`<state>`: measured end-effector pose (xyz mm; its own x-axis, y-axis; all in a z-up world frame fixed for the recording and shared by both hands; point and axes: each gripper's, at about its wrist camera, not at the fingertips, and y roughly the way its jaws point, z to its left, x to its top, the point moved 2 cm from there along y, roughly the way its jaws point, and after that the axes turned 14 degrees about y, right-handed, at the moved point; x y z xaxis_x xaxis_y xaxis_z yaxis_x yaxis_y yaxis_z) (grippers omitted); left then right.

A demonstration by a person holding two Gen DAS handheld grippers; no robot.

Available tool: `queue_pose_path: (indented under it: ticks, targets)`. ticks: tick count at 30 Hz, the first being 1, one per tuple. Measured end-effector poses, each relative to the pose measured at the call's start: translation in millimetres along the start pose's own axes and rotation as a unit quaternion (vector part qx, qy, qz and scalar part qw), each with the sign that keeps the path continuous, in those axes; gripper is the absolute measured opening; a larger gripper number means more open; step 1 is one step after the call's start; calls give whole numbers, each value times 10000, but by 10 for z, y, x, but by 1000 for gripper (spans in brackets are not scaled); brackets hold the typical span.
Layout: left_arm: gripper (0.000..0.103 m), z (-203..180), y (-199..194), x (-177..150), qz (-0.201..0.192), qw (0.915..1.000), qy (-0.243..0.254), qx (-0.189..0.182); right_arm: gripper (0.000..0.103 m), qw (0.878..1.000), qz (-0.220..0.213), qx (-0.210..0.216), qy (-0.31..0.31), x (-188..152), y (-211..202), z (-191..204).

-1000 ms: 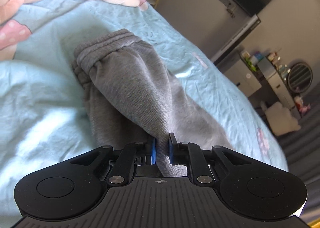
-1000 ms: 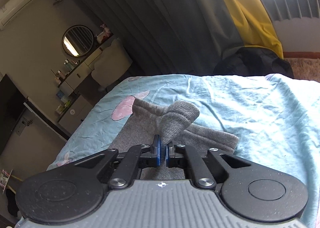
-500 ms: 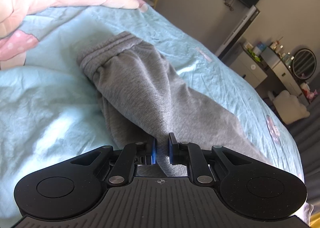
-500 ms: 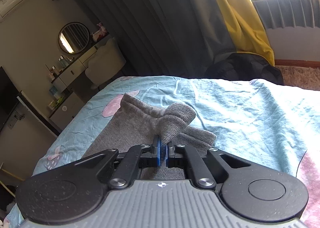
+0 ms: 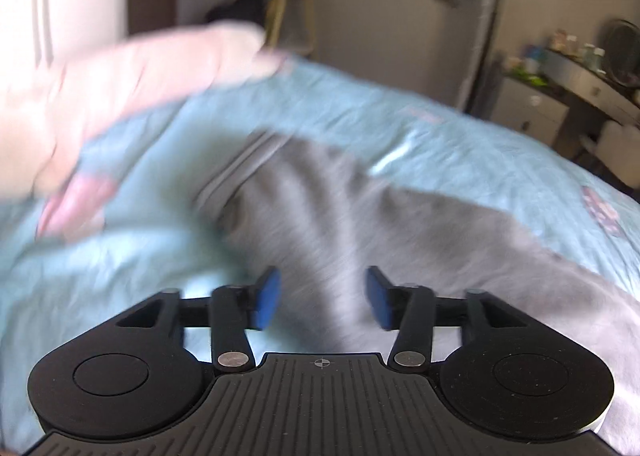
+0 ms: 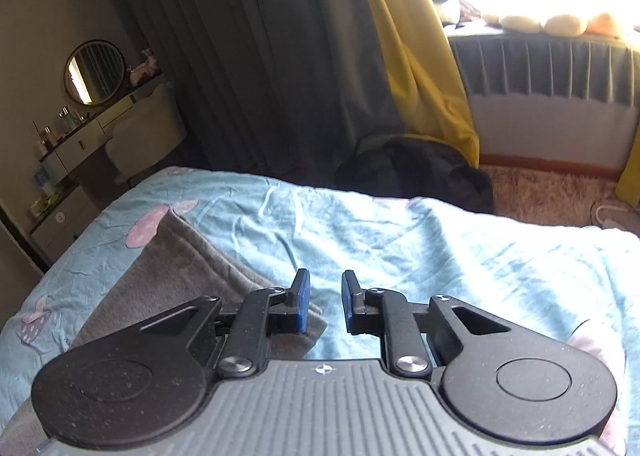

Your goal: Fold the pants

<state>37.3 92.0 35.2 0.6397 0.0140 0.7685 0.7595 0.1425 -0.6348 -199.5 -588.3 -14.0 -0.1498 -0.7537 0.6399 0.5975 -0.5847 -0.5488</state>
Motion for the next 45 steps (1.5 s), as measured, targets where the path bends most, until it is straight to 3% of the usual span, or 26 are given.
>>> queue_pose_path:
  ticks: [2, 4, 10, 14, 15, 18, 21, 23, 27, 31, 36, 39, 42, 45]
  targets:
    - [74, -250, -48, 96, -157, 9991, 112, -368, 20, 9987, 321, 378, 78, -27, 12, 82]
    - [74, -563, -28, 151, -181, 9962, 214, -820, 20, 9925, 854, 845, 206, -149, 79, 182]
    - [75, -1617, 202, 138, 139, 9817, 937, -1653, 20, 9534, 2423, 1783, 223, -767, 339, 660]
    - [76, -2088, 448, 51, 295, 9762, 1306, -1704, 26, 9235, 3264, 2014, -6, -1290, 462, 981]
    - [76, -2166, 523, 39, 321, 9767, 1395, -1601, 27, 9230, 3306, 1956, -221, -1418, 467, 1026]
    - [76, -2261, 716, 48, 308, 9803, 1376, -1383, 27, 9247, 3079, 2123, -712, -1466, 425, 1079]
    - [77, -2228, 913, 132, 181, 9863, 1055, -1255, 27, 9186, 3231, 2274, -76, -1416, 513, 924]
    - [78, -2240, 1081, 187, 297, 9891, 1089, -945, 23, 9174, 3268, 2270, 68, -1368, 584, 898]
    - [97, -2230, 1350, 166, 202, 9898, 1318, -506, 22, 9202, 3170, 2294, -153, -1394, 569, 962]
    - [95, -2175, 1251, 160, 314, 9903, 1238, -543, 22, 9176, 3217, 2334, 6, -1380, 595, 931]
    - [91, -2198, 813, -23, 462, 9837, 1311, -1142, 22, 9172, 3244, 2306, 177, -1287, 606, 860]
    - [92, -2267, 553, -125, 481, 9794, 1410, -1363, 22, 9348, 2879, 2046, 371, -1103, 561, 723]
    - [93, -2328, 389, -243, 689, 9763, 1470, -1430, 23, 9662, 2134, 1288, 658, -806, 457, 423]
    - [93, -2387, 250, -372, 704, 9720, 1518, -1651, 24, 9766, 1556, 872, 1202, -494, 315, -12]
